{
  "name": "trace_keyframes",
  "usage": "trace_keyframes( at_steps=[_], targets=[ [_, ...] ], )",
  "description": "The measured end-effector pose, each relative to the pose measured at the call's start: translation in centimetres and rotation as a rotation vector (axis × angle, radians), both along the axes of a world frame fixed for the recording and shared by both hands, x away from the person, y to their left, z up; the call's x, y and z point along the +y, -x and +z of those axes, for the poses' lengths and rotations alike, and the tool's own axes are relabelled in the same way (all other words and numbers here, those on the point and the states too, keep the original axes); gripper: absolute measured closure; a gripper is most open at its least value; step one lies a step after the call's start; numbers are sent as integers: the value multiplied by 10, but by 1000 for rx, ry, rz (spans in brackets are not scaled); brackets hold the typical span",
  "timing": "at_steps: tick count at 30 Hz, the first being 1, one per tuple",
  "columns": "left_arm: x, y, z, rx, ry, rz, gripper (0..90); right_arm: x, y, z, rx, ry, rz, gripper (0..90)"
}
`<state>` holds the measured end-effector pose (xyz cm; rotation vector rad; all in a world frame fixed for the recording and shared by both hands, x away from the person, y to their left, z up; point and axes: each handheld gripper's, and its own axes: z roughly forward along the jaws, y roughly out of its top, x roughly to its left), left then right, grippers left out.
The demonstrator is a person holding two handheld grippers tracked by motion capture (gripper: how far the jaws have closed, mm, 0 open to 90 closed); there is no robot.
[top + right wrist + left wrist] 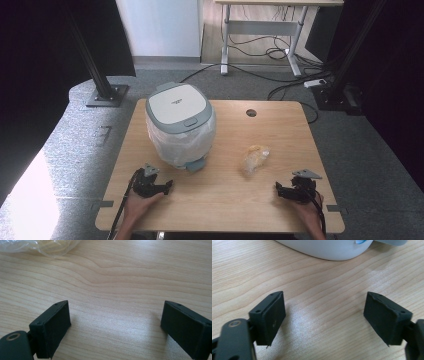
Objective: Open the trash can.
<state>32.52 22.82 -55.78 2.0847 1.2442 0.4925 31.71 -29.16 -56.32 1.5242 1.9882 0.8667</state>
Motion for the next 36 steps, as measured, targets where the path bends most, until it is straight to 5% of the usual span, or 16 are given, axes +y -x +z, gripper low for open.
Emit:
trace_keyframes(
  at_steps=[3, 9, 14, 18, 24, 31, 36],
  targets=[
    [2, 1, 4, -3, 4, 2, 217, 0, 0, 0, 0, 0, 0, 83],
    [14, 9, 23, -66, 101, 41, 222, 0, 0, 0, 0, -1, 0, 83],
    [18, 15, 35, -115, 135, 54, 274, 0, 0, 0, 0, 0, 0, 84],
    [20, 18, 42, -142, 145, 81, 418, 0, 0, 0, 0, 0, 1, 85],
    [25, 21, 54, -180, 178, 42, 642, 0, 0, 0, -1, -1, 2, 88],
    [29, 28, 79, -242, 243, 30, 821, 0, 0, 0, -1, -1, 3, 88],
    [31, 30, 93, -252, 305, 9, 876, 0, 0, 0, -1, -1, 2, 88]
  ],
)
